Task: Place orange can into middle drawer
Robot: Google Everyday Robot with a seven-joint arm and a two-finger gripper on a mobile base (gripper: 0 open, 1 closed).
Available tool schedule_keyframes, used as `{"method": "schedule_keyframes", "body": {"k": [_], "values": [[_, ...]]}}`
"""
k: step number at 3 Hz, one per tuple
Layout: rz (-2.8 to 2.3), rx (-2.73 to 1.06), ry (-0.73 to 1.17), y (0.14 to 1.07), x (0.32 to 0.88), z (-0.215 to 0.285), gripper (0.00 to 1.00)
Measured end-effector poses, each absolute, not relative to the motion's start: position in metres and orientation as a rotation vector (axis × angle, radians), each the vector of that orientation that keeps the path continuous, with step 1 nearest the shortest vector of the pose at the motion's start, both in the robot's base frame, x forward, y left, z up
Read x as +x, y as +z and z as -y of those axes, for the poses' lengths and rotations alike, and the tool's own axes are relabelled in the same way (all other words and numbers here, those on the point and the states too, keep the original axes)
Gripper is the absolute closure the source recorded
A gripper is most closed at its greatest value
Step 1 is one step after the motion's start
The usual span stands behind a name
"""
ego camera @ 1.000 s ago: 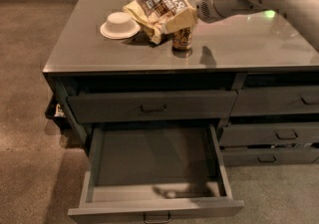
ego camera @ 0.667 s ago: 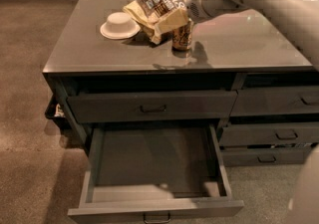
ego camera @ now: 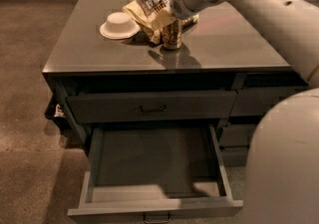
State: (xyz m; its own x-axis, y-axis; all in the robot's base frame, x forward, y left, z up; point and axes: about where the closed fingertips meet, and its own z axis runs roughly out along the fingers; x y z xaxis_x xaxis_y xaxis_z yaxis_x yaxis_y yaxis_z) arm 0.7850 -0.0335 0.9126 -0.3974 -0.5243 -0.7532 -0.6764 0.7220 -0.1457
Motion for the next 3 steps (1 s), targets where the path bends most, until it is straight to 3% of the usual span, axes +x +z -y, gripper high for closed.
{"method": "schedule_keyframes", "body": {"k": [2, 3], "values": [[-2.041, -0.956, 0.241, 0.930, 0.772, 0.031, 0.82], [-1.961, -0.966, 0.270, 0.953, 0.741, 0.051, 1.00]]}}
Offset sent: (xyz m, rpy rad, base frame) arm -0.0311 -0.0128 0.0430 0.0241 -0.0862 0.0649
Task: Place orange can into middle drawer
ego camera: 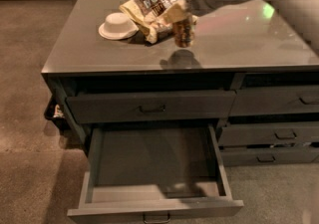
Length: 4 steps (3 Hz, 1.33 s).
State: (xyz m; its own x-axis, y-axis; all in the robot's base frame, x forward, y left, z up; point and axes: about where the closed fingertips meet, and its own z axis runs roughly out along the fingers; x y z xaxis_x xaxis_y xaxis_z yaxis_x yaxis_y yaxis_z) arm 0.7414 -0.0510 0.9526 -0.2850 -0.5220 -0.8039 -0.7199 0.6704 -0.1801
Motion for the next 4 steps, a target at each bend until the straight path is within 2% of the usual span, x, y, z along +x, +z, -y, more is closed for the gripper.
{"method": "schedule_keyframes", "body": {"k": [1, 2, 4], "values": [[-1.883, -0.974, 0.319, 0.970, 0.697, 0.086, 1.00], [-1.812, -1.003, 0.453, 0.967, 0.653, 0.111, 1.00], [-1.686, -1.150, 0.664, 0.910, 0.577, 0.168, 1.00]]}}
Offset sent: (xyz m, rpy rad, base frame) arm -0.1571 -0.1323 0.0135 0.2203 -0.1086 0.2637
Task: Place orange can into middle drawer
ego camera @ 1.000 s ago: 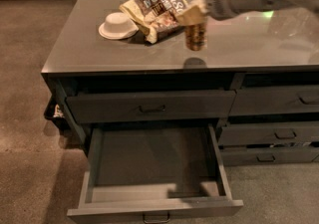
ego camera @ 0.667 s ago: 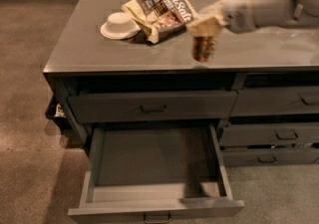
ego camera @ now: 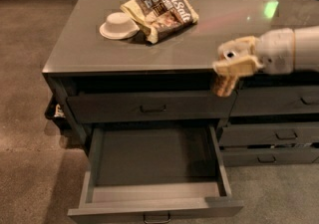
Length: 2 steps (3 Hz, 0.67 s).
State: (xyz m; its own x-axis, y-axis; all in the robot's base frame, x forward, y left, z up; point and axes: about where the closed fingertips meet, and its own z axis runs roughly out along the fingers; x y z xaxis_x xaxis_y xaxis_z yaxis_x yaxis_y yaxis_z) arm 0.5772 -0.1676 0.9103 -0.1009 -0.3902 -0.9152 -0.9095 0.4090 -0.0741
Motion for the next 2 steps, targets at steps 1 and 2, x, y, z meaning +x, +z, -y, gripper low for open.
{"method": "schedule_keyframes", "body": {"k": [1, 2], "values": [[-1.650, -1.189, 0.774, 0.8456, 0.5464, 0.1443, 1.00], [-1.650, -1.189, 0.774, 0.8456, 0.5464, 0.1443, 1.00]]}}
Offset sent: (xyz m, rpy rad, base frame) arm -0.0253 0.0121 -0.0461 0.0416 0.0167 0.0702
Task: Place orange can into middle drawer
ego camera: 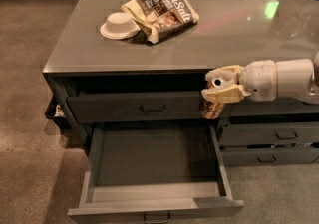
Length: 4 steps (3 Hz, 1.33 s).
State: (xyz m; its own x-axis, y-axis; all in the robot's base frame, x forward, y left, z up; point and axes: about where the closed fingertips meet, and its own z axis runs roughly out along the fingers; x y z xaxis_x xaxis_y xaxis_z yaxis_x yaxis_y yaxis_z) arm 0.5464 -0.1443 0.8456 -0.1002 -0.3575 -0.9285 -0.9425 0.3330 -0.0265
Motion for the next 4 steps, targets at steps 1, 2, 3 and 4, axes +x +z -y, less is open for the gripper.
{"method": "schedule_keyframes", "body": {"k": [1, 2, 3, 4], "values": [[-1.632, -1.176, 0.810, 0.826, 0.539, 0.133, 1.00], [-1.618, -1.122, 0.868, 0.782, 0.522, 0.109, 1.00], [-1.626, -1.091, 0.910, 0.727, 0.506, 0.076, 1.00], [-1.670, -1.035, 0.913, 0.674, 0.495, 0.046, 1.00]]}}
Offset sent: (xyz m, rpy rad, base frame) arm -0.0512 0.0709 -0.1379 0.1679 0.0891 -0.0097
